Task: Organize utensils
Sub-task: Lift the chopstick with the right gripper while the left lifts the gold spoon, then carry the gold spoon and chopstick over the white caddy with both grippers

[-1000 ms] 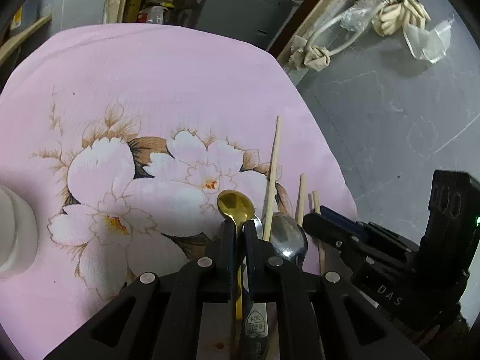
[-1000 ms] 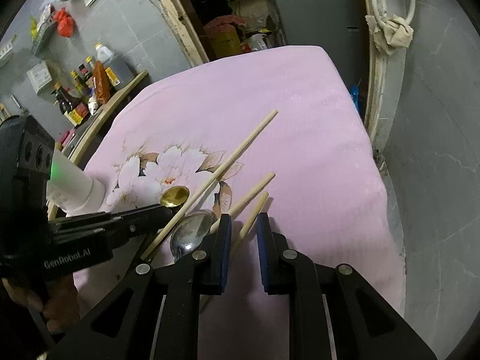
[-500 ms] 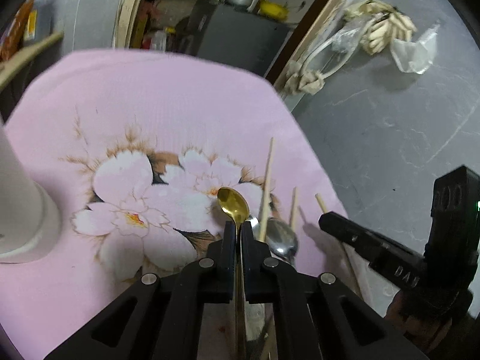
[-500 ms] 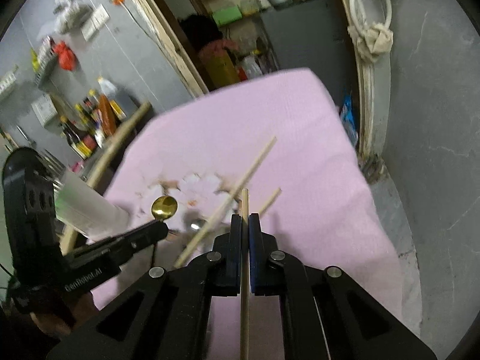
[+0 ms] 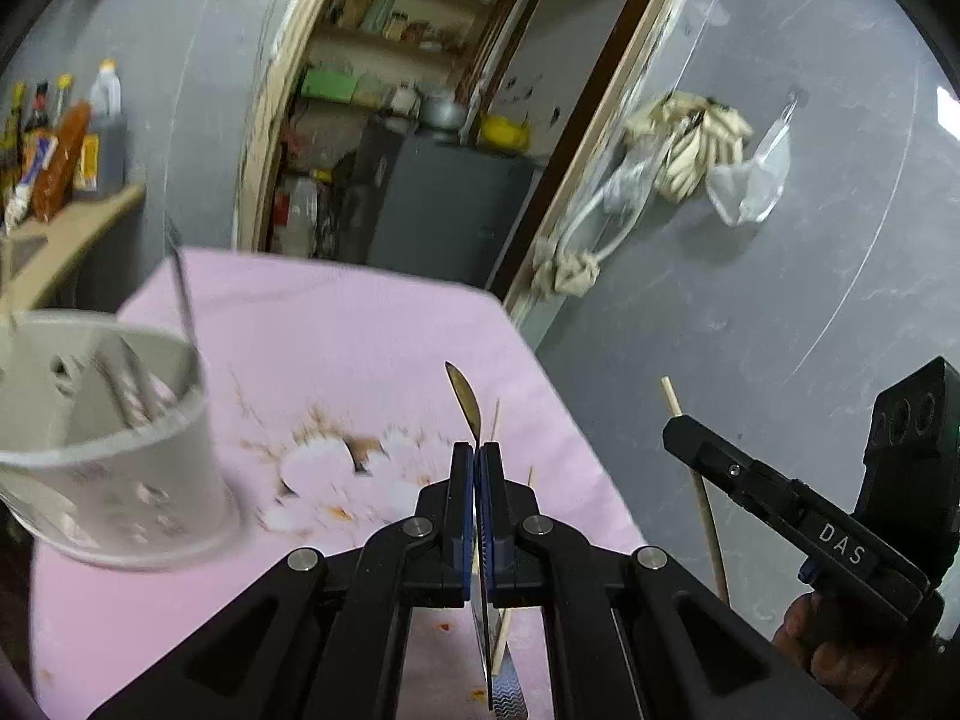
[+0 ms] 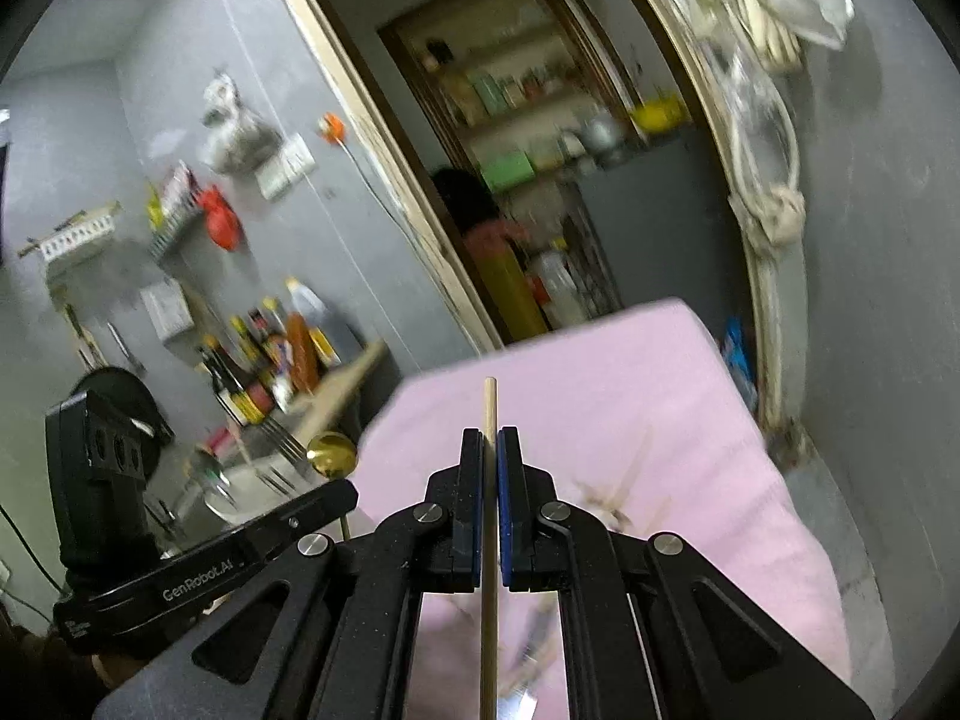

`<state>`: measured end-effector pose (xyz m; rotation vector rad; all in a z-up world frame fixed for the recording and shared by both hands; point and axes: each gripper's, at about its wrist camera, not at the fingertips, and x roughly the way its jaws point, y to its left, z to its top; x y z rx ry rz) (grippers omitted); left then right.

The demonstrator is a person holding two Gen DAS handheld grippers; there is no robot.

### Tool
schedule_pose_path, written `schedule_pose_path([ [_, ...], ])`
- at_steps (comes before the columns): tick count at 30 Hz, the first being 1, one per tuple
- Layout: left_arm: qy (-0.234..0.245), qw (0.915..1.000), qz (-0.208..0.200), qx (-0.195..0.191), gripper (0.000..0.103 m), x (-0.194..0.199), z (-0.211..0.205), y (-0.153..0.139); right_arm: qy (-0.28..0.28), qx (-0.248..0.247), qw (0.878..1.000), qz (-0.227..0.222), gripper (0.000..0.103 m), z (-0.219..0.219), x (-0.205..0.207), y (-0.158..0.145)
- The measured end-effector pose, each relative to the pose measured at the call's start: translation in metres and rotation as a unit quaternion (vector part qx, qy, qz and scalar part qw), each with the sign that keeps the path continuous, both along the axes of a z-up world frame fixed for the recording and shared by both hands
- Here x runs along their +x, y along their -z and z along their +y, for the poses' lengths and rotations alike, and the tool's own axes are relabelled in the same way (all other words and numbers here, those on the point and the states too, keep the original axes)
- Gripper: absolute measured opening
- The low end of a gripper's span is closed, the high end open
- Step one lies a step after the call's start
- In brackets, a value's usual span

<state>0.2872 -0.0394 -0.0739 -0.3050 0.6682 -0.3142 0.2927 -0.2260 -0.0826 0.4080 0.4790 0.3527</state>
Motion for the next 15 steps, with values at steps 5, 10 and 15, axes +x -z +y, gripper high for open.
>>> schedule_pose_path([
  [5, -0.017, 0.999, -0.041, -0.003, 0.003, -0.011, 0.028, -0.043, -0.015, 0.013, 0.999, -0.042, 0.004, 0.037, 0.005, -0.031],
  [10, -0.049, 0.9955, -0.081, 0.008, 0.003, -0.023, 0.067, -0.081, -0.033, 0.031, 0.996, -0.076, 0.004, 0.078, 0.016, -0.05],
  [15, -0.101, 0.9884, -0.113, 0.011, 0.003, -0.029, 0.122, -0.105, -0.04, 0.058, 0.99, -0.124, 0.004, 0.118, 0.034, -0.068],
])
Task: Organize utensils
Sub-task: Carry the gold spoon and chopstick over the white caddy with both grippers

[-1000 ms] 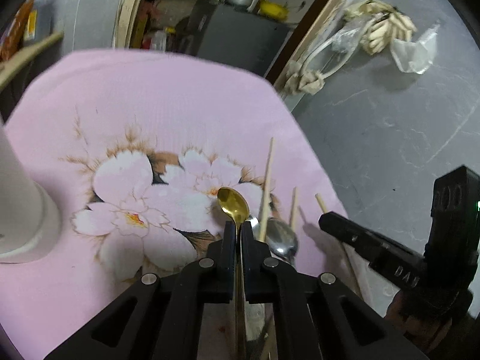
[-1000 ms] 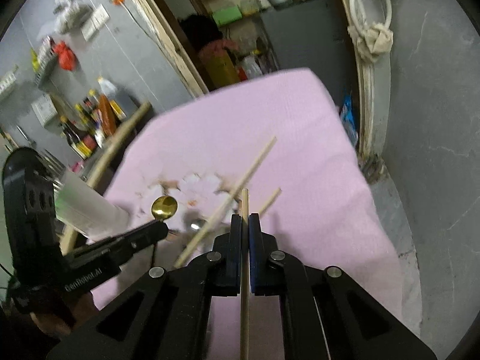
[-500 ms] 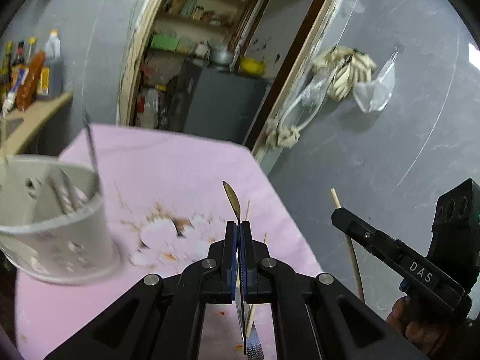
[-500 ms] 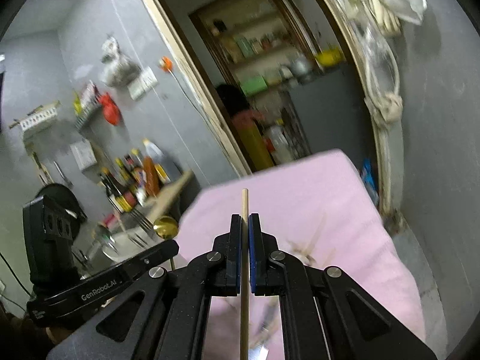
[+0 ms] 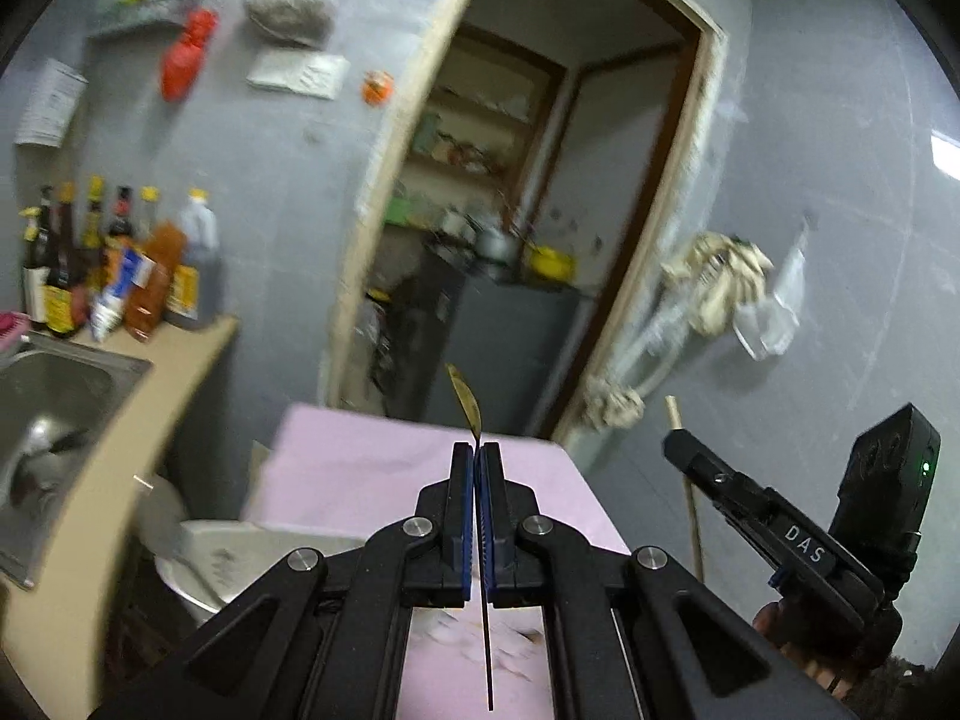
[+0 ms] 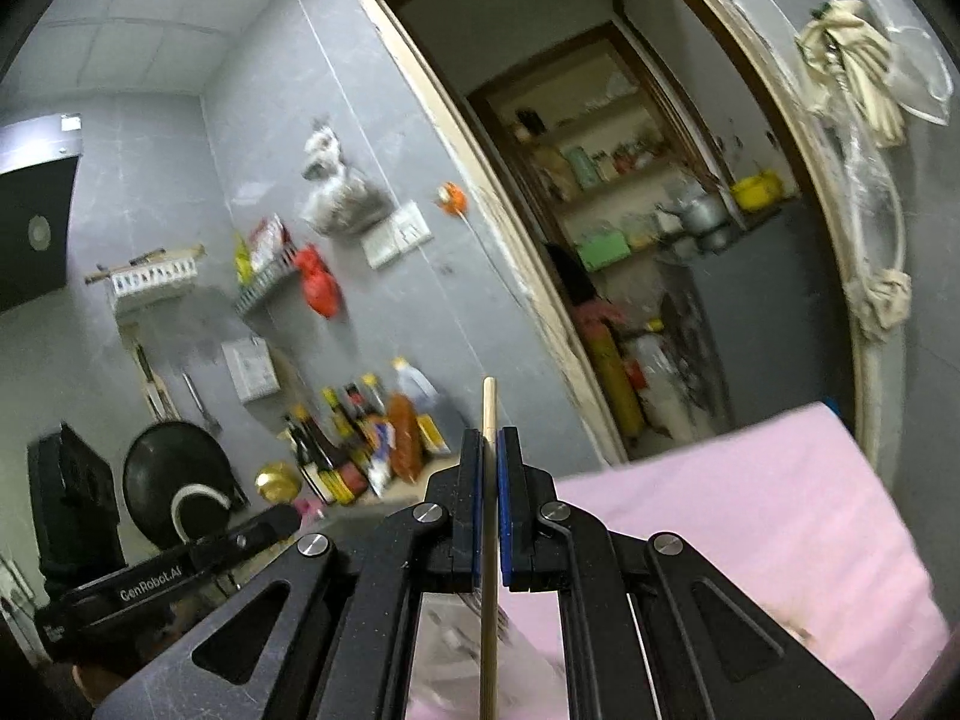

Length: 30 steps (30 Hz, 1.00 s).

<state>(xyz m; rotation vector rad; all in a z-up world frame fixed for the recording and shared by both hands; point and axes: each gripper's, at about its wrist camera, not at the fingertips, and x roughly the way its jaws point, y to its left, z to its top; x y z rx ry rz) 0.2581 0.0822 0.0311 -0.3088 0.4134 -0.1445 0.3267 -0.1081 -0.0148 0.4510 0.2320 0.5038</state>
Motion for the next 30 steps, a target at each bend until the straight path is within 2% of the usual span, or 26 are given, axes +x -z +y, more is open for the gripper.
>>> schedule_pose_path([
  [7, -0.089, 0.9945, -0.021, -0.05, 0.003, 0.009, 0.079, 0.003, 0.021, 0.067, 0.997, -0.031, 0.004, 0.045, 0.026, -0.004],
  [9, -0.113, 0.9908, -0.024, -0.07, 0.003, 0.015, 0.099, 0.011, 0.036, 0.073, 0.996, -0.038, 0.004, 0.057, 0.03, 0.0],
  [13, -0.138, 0.9869, -0.033, -0.077, 0.003, 0.023, 0.116, 0.026, 0.062, 0.074, 0.994, -0.055, 0.004, 0.075, 0.032, 0.012],
  [17, -0.144, 0.9865, -0.033, -0.07, 0.003, 0.028, 0.12, 0.043, 0.078, 0.076, 0.992, -0.066, 0.004, 0.088, 0.033, 0.023],
  [25, -0.146, 0.9878, -0.039, -0.04, 0.003, 0.024, 0.111, 0.062, 0.125, 0.015, 0.987, -0.097, 0.004, 0.108, 0.026, 0.034],
  [30, -0.139, 0.9893, -0.04, -0.016, 0.003, 0.025, 0.102, 0.067, 0.138, 0.0, 0.985, -0.107, 0.004, 0.107, 0.023, 0.035],
])
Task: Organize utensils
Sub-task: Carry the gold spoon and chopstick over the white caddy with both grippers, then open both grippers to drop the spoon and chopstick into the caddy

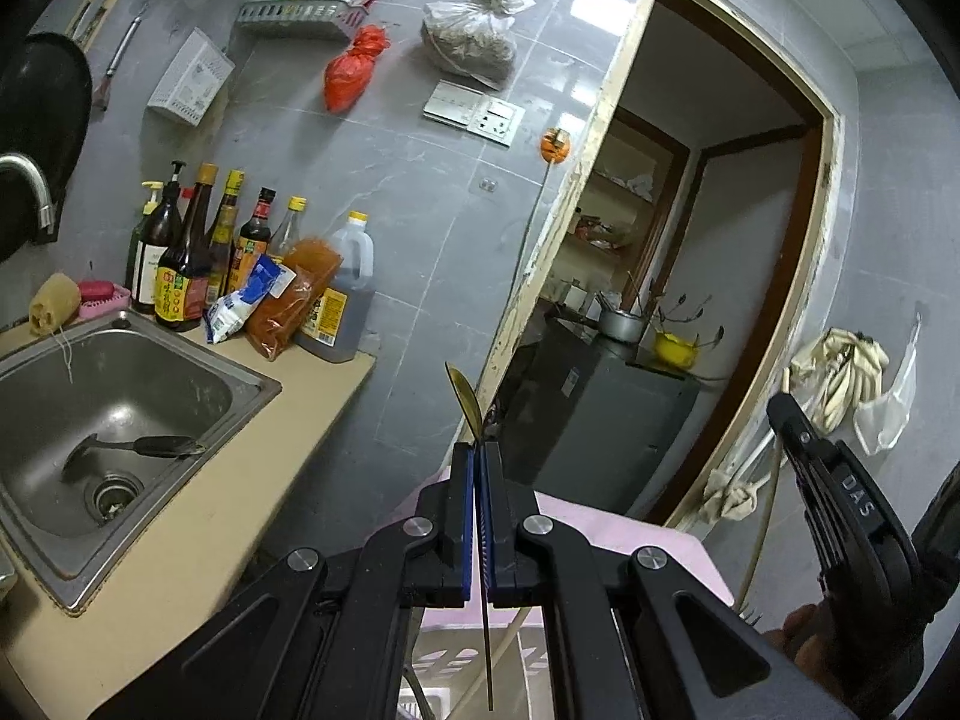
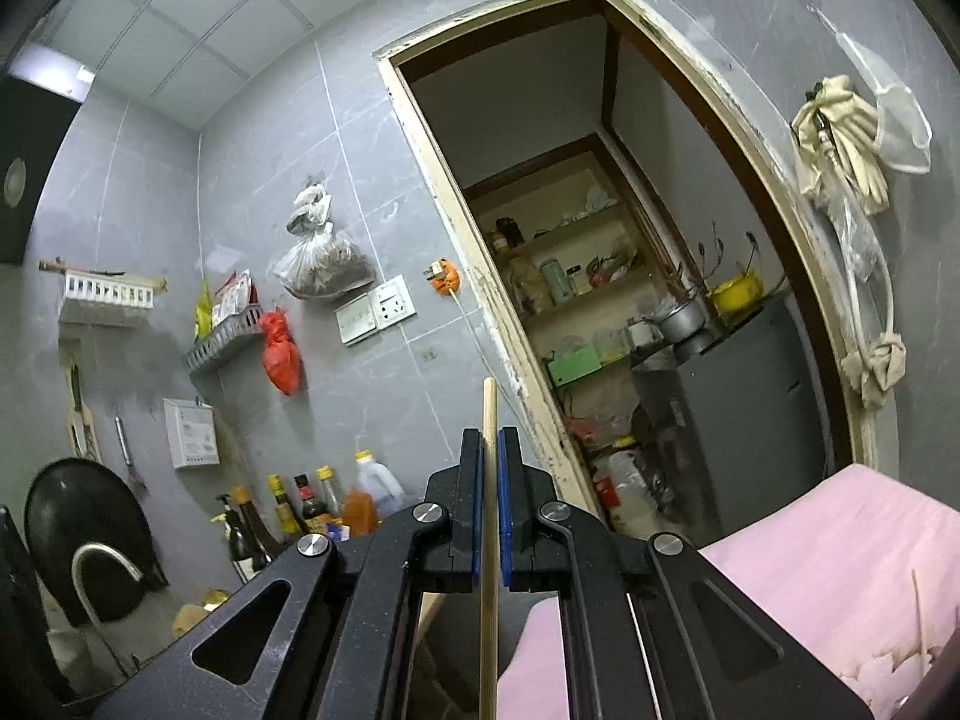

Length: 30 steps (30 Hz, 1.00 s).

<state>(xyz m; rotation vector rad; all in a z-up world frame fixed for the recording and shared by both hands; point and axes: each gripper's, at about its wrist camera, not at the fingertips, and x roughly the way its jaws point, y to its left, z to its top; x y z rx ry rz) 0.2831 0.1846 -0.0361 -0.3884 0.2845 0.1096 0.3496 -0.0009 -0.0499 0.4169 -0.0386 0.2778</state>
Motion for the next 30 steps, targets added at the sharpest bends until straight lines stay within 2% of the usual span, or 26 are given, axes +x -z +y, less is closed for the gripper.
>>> schedule_pose_path([
  [9, 0.011, 0.9993, 0.008, 0.034, 0.003, 0.001, -0.01, 0.004, 0.0, -0.009, 1.0, -0.01, 0.004, 0.001, -0.004, -0.007],
  [26, 0.013, 0.9991, 0.025, 0.032, 0.003, -0.003, -0.007, 0.009, -0.015, -0.03, 0.999, 0.023, 0.004, -0.002, -0.009, -0.003],
  [28, 0.015, 0.999, 0.029, 0.03, 0.003, -0.003, -0.007, 0.01, -0.024, -0.037, 0.998, 0.036, 0.006, -0.003, -0.008, -0.003],
  [30, 0.02, 0.999, 0.033, 0.024, 0.003, -0.002, -0.006, 0.011, -0.031, -0.043, 0.997, 0.047, 0.015, -0.006, -0.009, -0.003],
])
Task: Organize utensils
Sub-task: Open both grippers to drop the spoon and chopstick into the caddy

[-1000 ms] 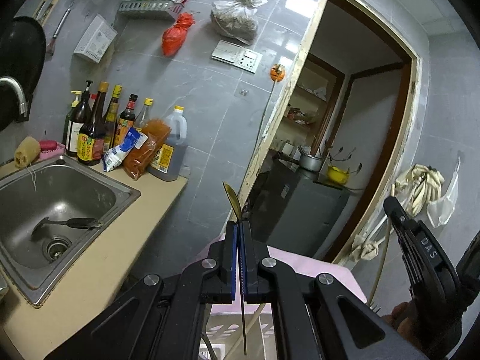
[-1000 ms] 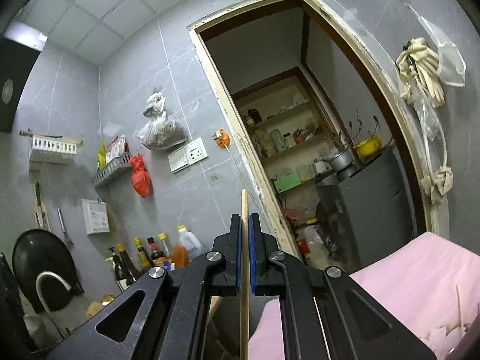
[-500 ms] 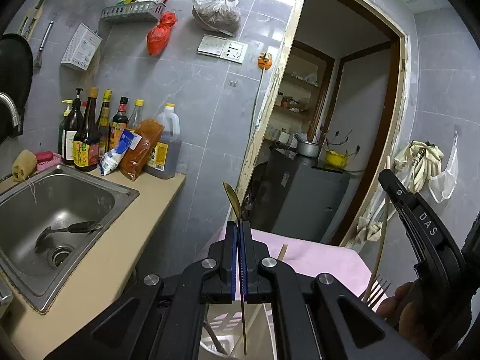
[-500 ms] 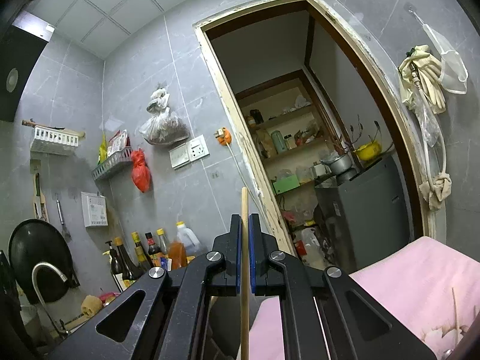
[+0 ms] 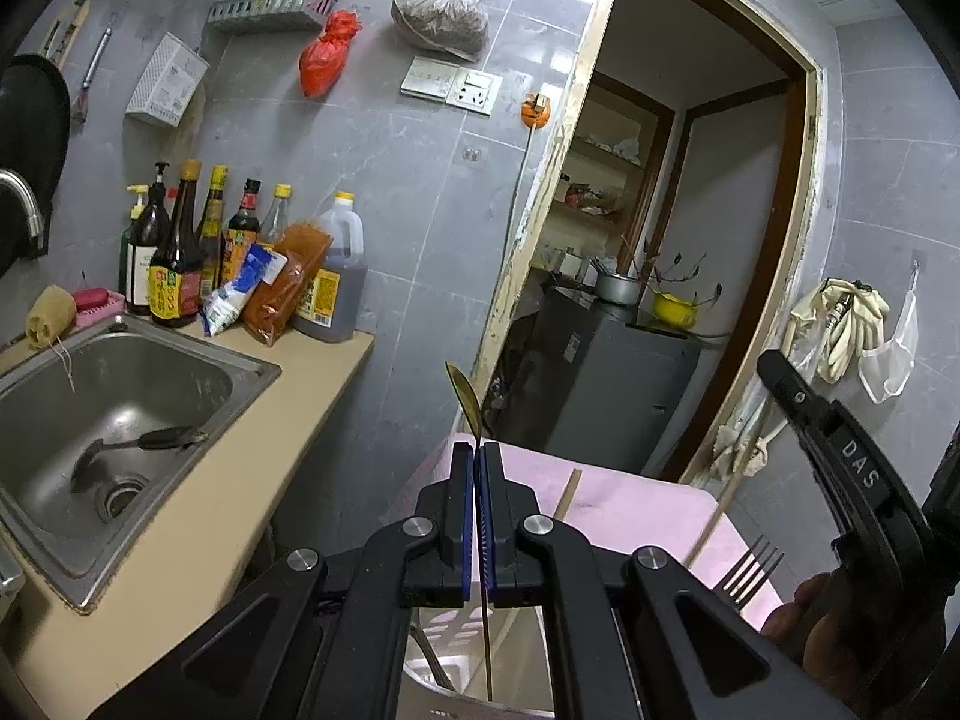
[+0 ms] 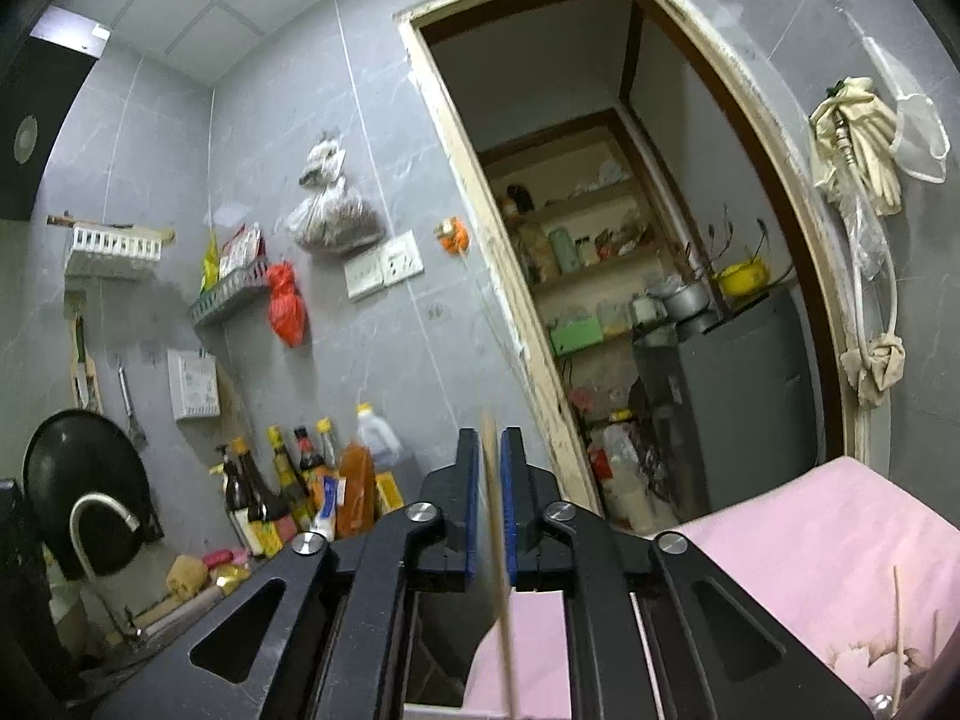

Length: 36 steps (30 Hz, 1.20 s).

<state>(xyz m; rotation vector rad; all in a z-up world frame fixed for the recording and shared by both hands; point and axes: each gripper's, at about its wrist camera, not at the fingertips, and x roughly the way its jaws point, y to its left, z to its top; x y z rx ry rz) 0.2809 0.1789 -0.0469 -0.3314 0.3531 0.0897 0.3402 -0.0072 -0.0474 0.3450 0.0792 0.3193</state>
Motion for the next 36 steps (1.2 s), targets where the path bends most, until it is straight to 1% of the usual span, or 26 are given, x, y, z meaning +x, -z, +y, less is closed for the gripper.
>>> schedule_pose_path([
  [1, 0.002, 1.0, 0.002, -0.004, 0.003, 0.0, 0.001, 0.0, -0.002, 0.0, 1.0, 0.004, 0.019, -0.002, -0.001, 0.0],
  [2, 0.004, 1.0, 0.004, -0.007, 0.003, 0.0, 0.001, 0.0, -0.004, 0.0, 1.0, 0.007, 0.026, -0.004, -0.001, 0.0],
  [4, 0.011, 0.9998, 0.008, -0.012, 0.006, 0.0, 0.002, -0.001, -0.007, -0.004, 1.0, 0.016, 0.027, -0.009, -0.003, -0.002],
  [5, 0.013, 0.9998, 0.009, -0.012, 0.011, -0.001, 0.002, -0.002, -0.008, -0.006, 1.0, 0.019, 0.027, -0.011, -0.004, -0.003],
  [6, 0.018, 0.9997, 0.01, -0.014, 0.014, -0.001, 0.002, -0.003, -0.009, -0.008, 1.0, 0.022, 0.027, -0.013, -0.005, -0.003],
  [8, 0.023, 0.9996, 0.008, -0.014, 0.028, -0.003, 0.0, -0.006, -0.009, -0.012, 1.0, 0.027, 0.028, -0.019, -0.008, -0.006],
  [10, 0.024, 0.9996, 0.006, -0.013, 0.035, -0.004, -0.002, -0.01, -0.006, -0.018, 0.999, 0.031, 0.033, -0.027, -0.012, -0.011],
  [12, 0.028, 0.9995, 0.009, -0.012, 0.037, -0.006, -0.005, -0.014, 0.001, -0.024, 0.999, 0.036, 0.045, -0.036, -0.017, -0.016],
  [14, 0.031, 0.9994, 0.011, -0.007, 0.042, -0.007, -0.01, -0.02, 0.007, -0.029, 0.999, 0.039, 0.054, -0.045, -0.021, -0.022],
  [15, 0.034, 0.9993, 0.011, -0.005, 0.044, -0.008, -0.014, -0.024, 0.012, -0.033, 0.999, 0.039, 0.055, -0.052, -0.024, -0.026],
  [16, 0.037, 0.9993, 0.01, -0.004, 0.049, -0.009, -0.016, -0.027, 0.016, -0.038, 0.998, 0.04, 0.057, -0.058, -0.027, -0.028],
  [17, 0.039, 0.9992, 0.008, -0.003, 0.055, -0.01, -0.019, -0.03, 0.019, -0.04, 0.998, 0.04, 0.061, -0.062, -0.029, -0.032],
  [18, 0.041, 0.9991, 0.004, -0.003, 0.058, -0.011, -0.024, -0.035, 0.024, -0.044, 0.998, 0.041, 0.066, -0.071, -0.033, -0.034],
  [20, 0.047, 0.9989, -0.002, -0.003, 0.069, -0.013, -0.032, -0.041, 0.033, -0.05, 0.997, 0.041, 0.073, -0.085, -0.038, -0.041],
  [21, 0.048, 0.9988, -0.005, -0.003, 0.073, -0.013, -0.035, -0.044, 0.037, -0.054, 0.997, 0.041, 0.076, -0.093, -0.04, -0.044],
  [22, 0.049, 0.9988, -0.009, -0.001, 0.078, -0.014, -0.041, -0.047, 0.041, -0.059, 0.997, 0.041, 0.077, -0.101, -0.043, -0.047],
  [24, 0.051, 0.9985, -0.018, 0.004, 0.086, -0.017, -0.053, -0.054, 0.05, -0.067, 0.995, 0.044, 0.087, -0.117, -0.048, -0.051],
  [26, 0.053, 0.9981, -0.026, 0.016, 0.094, -0.019, -0.068, -0.059, 0.059, -0.073, 0.994, 0.048, 0.093, -0.134, -0.054, -0.053],
  [30, 0.056, 0.997, -0.036, 0.039, 0.099, -0.024, -0.096, -0.066, 0.073, -0.09, 0.991, 0.06, 0.1, -0.168, -0.061, -0.056],
  [32, 0.06, 0.9963, -0.038, 0.049, 0.101, -0.027, -0.112, -0.067, 0.08, -0.097, 0.99, 0.071, 0.1, -0.187, -0.064, -0.053],
  [36, 0.071, 0.9951, -0.032, 0.06, 0.101, -0.031, -0.141, -0.065, 0.093, -0.105, 0.986, 0.093, 0.1, -0.218, -0.067, -0.044],
])
